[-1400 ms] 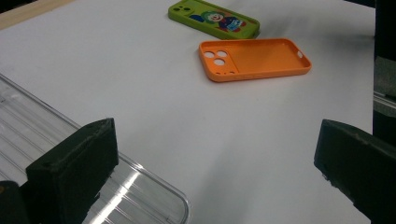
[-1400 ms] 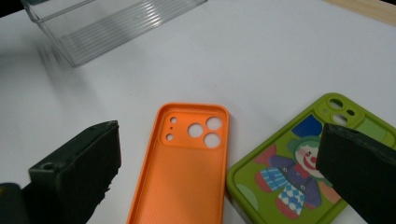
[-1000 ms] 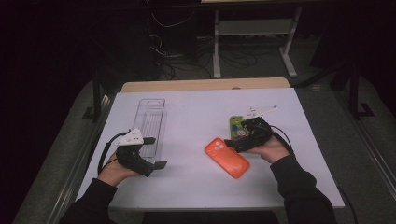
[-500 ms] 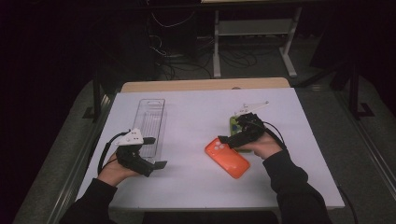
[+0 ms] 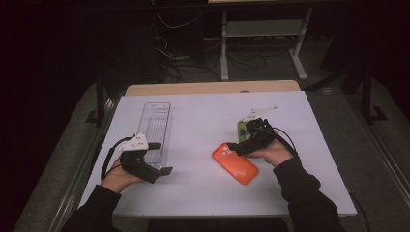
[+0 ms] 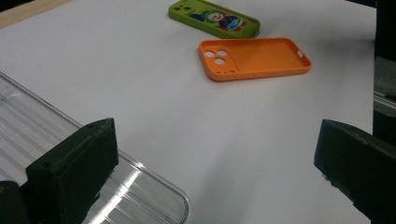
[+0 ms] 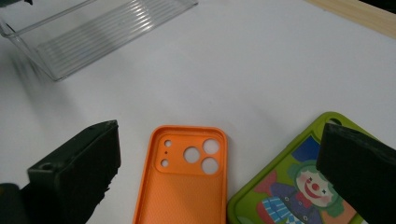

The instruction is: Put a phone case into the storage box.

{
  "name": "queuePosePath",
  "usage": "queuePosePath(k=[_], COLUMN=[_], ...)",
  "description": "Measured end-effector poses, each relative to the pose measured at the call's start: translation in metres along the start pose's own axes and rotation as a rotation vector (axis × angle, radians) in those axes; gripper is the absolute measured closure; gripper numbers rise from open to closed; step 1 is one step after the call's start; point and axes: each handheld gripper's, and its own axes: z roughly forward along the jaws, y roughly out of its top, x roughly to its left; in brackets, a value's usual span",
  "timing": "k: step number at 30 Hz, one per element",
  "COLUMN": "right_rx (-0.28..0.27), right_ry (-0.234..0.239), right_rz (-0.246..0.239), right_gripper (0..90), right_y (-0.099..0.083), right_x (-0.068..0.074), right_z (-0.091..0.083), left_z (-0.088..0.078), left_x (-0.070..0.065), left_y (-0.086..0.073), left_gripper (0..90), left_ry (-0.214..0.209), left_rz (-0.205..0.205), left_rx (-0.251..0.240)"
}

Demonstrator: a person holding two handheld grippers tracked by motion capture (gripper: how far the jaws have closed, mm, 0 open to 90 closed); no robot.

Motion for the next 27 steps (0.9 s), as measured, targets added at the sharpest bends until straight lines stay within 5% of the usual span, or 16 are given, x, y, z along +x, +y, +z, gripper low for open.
queuePosePath(k=[27], right_rx=[0.146], right_ry=[-0.022], right_rz=[-0.029], right_gripper=[0.0], right_y=[-0.015], right_x=[0.01], right_z=[0.005], left_z=[0.001], left_x=[-0.001], left_y=[-0.001], left_gripper=[0.0], left_ry=[-0.002], left_rz=[-0.007], left_rx=[0.005])
